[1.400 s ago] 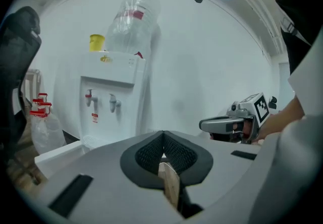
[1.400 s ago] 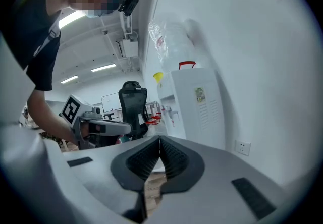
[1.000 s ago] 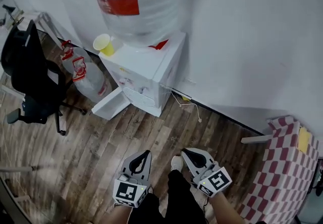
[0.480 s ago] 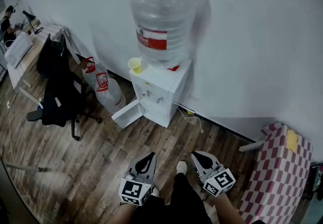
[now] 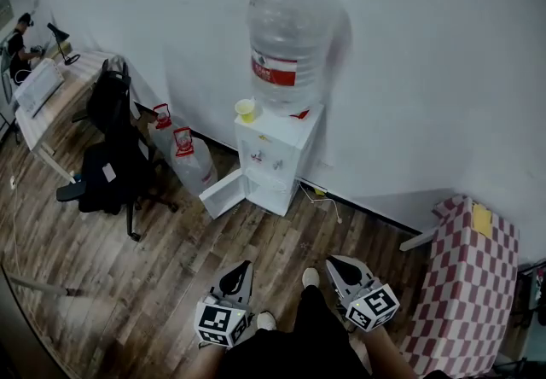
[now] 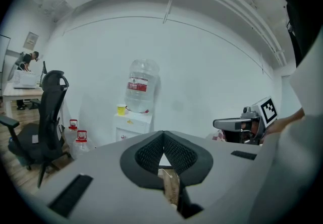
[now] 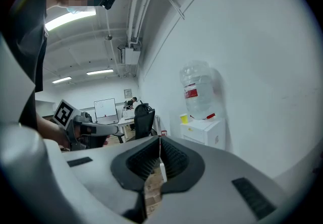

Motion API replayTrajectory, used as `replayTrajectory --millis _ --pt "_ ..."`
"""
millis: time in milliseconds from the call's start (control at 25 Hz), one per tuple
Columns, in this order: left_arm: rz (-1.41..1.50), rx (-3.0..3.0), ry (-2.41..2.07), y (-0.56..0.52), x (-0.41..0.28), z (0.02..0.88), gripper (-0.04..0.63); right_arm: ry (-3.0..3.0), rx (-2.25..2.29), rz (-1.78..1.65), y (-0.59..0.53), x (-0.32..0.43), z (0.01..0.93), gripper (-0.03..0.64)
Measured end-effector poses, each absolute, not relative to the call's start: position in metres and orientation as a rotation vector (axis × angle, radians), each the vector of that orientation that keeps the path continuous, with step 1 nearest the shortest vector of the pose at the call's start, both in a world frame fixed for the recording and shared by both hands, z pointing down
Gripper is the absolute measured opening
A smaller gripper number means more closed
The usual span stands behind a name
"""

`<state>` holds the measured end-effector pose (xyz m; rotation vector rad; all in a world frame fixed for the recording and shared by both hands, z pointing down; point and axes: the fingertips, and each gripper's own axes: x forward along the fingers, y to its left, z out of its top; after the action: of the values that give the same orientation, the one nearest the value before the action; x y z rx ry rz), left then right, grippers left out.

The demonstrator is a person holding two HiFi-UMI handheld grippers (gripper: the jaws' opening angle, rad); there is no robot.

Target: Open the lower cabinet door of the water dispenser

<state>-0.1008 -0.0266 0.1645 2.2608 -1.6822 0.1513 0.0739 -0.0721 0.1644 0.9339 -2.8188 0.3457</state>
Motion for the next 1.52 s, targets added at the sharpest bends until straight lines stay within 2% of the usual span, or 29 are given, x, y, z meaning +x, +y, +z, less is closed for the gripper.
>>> replayTrajectory --millis 280,480,840,1520 --pt "0.139 2.192 -1.672 0.012 -0.117 0.173 0.014 -2.818 1.015 0.374 -0.035 0.078 0.149 0.023" --pt "0.128 2.221 -1.633 0.021 -0.1 0.175 0.014 -2.814 1.04 0.366 -0.018 0.09 0.142 0.023" --pt "0.14 2.326 -1.618 0.039 -0.052 0.155 0.014 -2.84 1.029 0.391 0.034 0.121 0.139 0.024" --pt "0.21 2.329 -1.597 0.19 0.062 0.145 0.014 -2.913 1.01 0.434 0.184 0.211 0.136 0.023"
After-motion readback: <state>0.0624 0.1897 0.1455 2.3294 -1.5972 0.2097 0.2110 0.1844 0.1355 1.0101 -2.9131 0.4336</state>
